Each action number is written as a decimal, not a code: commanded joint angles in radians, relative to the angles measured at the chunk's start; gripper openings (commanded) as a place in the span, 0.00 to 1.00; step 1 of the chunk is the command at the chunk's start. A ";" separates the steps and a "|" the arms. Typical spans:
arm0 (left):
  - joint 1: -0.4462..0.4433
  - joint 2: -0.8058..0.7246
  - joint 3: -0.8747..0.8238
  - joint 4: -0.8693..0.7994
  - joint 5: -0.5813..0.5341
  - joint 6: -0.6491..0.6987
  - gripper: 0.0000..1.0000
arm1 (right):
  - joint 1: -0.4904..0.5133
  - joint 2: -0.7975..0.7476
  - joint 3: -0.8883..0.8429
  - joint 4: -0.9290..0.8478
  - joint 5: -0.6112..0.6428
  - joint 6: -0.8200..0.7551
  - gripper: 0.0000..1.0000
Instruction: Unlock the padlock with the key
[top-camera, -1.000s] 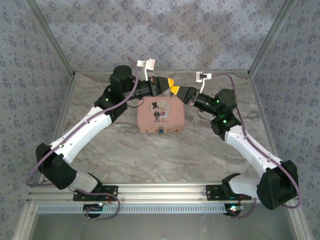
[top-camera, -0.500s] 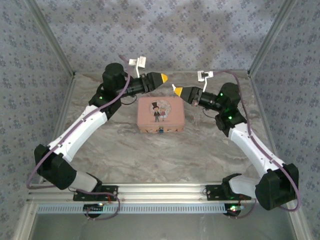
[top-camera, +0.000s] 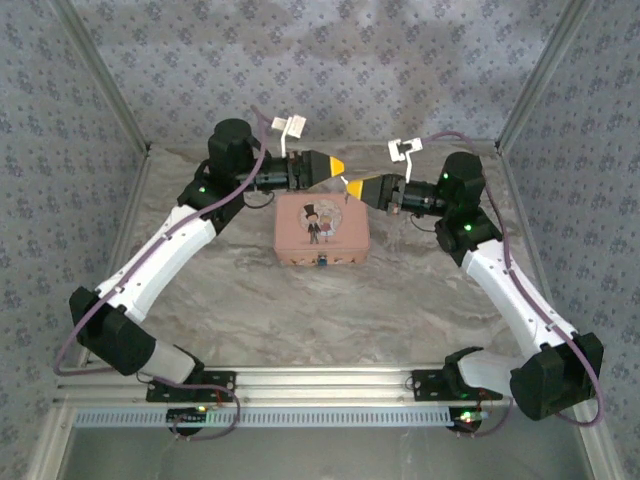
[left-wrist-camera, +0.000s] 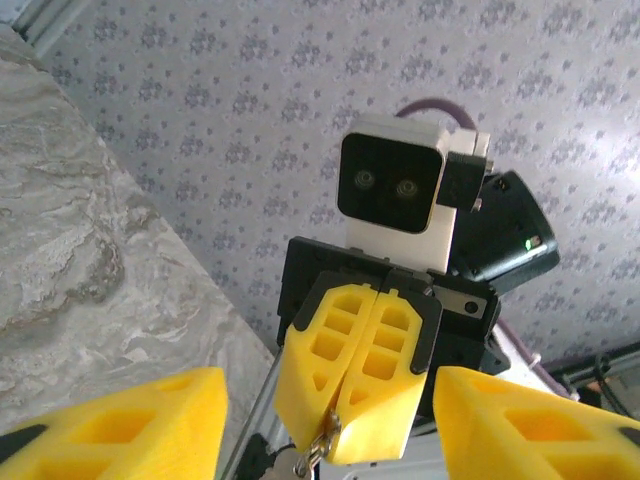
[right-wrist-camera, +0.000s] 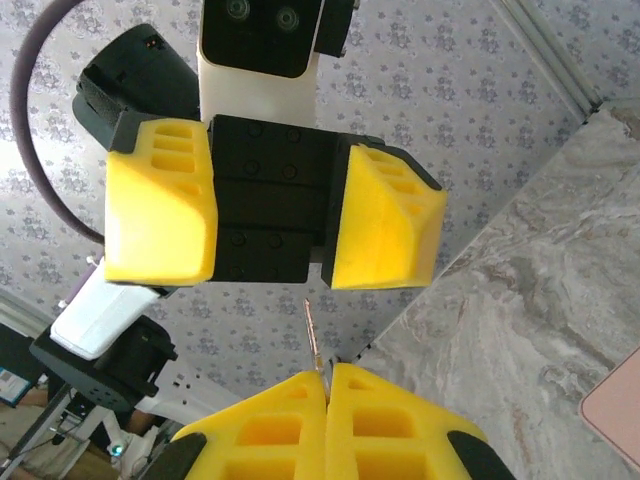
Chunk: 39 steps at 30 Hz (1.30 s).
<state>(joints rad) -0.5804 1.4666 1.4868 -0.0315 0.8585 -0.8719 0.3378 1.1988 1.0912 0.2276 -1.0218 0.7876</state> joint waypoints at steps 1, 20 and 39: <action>-0.020 0.016 0.042 -0.039 0.040 0.039 0.51 | 0.011 0.005 0.041 -0.045 -0.038 -0.041 0.00; -0.036 0.015 0.044 -0.080 0.008 0.083 0.00 | -0.016 -0.012 0.027 -0.024 0.028 -0.016 0.00; -0.018 -0.129 -0.355 -0.325 -0.313 0.243 0.84 | -0.083 0.198 0.202 -0.474 0.469 -0.416 0.00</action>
<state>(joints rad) -0.5884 1.3663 1.2148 -0.2871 0.6262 -0.6868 0.2558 1.3350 1.2518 -0.1333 -0.6998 0.4900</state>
